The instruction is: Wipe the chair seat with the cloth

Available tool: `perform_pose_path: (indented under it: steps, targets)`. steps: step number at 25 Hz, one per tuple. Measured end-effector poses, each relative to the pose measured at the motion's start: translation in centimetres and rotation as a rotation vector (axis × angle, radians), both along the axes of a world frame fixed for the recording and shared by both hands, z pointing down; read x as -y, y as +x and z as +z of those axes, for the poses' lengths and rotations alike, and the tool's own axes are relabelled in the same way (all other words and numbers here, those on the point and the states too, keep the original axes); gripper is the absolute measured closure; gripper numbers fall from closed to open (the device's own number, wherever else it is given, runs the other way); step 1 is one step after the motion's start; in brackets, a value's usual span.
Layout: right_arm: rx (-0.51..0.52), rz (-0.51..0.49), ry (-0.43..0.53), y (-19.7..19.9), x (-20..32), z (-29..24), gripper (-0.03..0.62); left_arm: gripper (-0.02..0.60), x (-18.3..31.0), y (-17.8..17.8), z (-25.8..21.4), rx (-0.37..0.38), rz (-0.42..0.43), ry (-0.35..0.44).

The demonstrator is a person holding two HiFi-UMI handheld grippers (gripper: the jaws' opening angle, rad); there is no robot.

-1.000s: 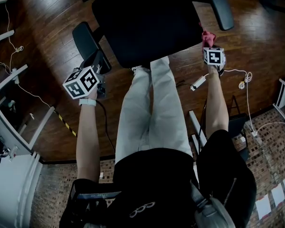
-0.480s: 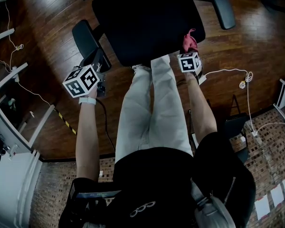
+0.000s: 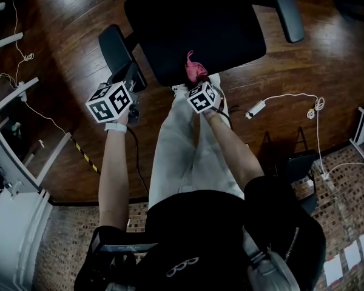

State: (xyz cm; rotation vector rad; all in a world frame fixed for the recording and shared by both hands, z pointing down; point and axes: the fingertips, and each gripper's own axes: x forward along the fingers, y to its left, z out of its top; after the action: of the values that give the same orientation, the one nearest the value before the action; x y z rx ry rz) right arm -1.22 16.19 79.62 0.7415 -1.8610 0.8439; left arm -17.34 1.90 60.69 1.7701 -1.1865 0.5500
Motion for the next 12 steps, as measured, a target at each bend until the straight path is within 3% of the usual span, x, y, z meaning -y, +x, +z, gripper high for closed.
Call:
perform_pose_path:
  steps: [5,12]
  targets:
    - [0.116,-0.054,-0.022,-5.5,-0.8,-0.6,0.523,0.588,0.0,0.0,0.2,0.004,0.0,0.003]
    - [0.488,-0.053,-0.174,-11.9,-1.1,-3.1,0.523,0.588,0.0,0.4,0.0,0.0,0.015,0.006]
